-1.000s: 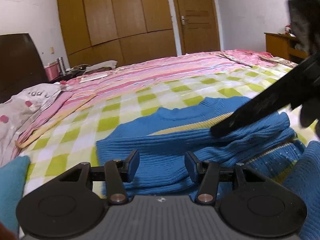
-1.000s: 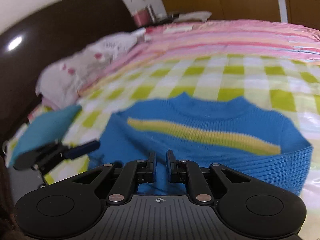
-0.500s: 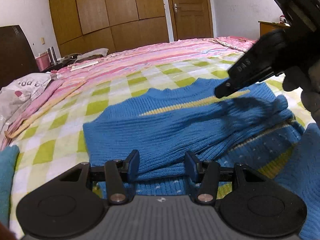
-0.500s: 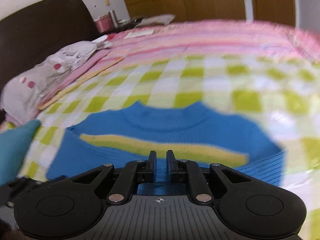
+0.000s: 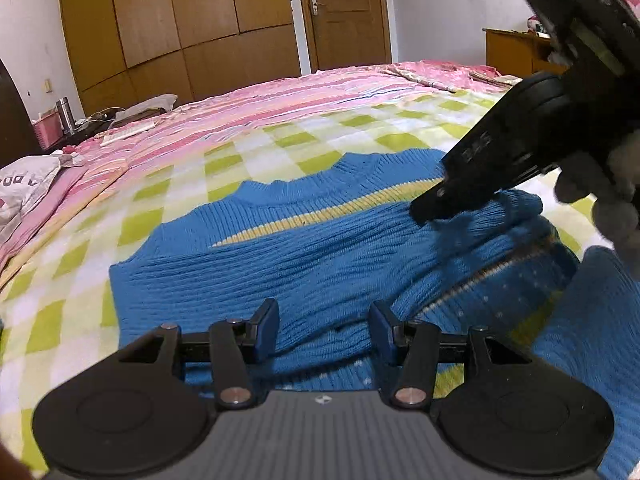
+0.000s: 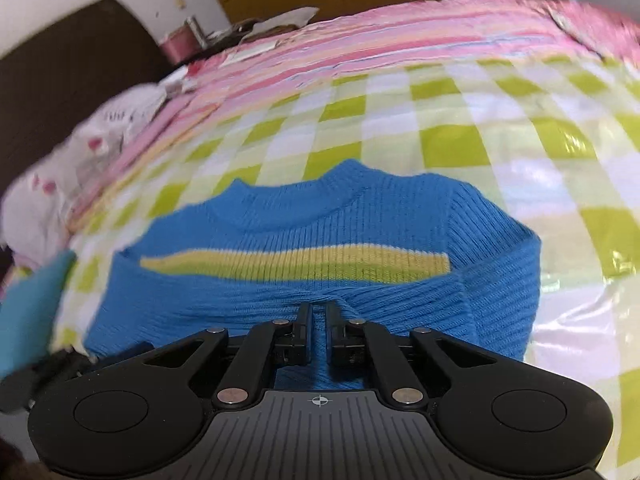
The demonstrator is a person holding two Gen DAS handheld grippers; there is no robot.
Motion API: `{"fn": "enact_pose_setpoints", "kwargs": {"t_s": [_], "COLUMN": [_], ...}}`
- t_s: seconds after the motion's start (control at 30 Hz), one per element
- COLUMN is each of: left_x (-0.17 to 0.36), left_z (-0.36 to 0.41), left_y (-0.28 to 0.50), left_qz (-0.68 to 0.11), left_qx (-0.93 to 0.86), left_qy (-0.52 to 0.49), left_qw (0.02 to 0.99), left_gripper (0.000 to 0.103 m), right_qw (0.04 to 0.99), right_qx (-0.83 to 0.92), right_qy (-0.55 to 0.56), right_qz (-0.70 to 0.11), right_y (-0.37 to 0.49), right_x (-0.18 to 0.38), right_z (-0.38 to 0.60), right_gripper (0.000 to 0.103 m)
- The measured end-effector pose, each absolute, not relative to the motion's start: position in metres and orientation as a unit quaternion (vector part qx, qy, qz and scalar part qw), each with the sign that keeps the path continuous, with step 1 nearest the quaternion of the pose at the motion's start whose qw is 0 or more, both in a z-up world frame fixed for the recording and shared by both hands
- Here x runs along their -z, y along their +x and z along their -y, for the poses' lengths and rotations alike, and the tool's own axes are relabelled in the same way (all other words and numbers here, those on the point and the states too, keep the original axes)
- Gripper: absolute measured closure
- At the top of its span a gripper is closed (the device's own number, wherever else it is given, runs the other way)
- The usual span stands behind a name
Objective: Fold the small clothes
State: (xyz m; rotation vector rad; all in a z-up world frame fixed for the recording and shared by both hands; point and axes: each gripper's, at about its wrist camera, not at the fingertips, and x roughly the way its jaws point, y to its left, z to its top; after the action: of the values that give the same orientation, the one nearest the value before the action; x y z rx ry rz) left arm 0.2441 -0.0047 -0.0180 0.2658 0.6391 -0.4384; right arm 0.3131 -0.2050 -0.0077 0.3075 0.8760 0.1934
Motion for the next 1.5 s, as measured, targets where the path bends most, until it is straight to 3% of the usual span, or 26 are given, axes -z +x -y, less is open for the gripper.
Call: {"fn": "enact_pose_setpoints", "kwargs": {"t_s": [0.13,0.43,0.8,1.2,1.5], "left_x": [0.008,-0.011,-0.005,0.015,0.019], "left_z": [-0.003,-0.049,-0.099,-0.094,-0.083], "left_y": [0.232,0.165,0.074,0.065,0.060], "left_qz": [-0.310,-0.314,-0.379,-0.420,-0.417], "left_qx": [0.204,0.167,0.116,0.116,0.096], "left_qy": [0.126,0.113,0.040,-0.014,0.000], "left_qw": [0.920,0.928,0.917,0.900,0.904], "left_gripper": [0.047,0.047,0.047,0.055,0.055], "right_qw": [0.897,0.890,0.896,0.894,0.893], "right_qx": [-0.101,-0.113,-0.094,-0.078,-0.089], "right_qy": [0.137,0.136,0.136,0.156,0.161], "right_qz": [-0.409,-0.419,-0.413,-0.413,-0.410], "right_y": [0.285,0.208,0.128,0.100,0.106], "right_x": [-0.003,-0.011,-0.011,0.007,0.020], "right_z": [0.211,0.230,0.261,0.280,0.286], "right_gripper": [0.089,0.086,0.071,0.071,0.068]}}
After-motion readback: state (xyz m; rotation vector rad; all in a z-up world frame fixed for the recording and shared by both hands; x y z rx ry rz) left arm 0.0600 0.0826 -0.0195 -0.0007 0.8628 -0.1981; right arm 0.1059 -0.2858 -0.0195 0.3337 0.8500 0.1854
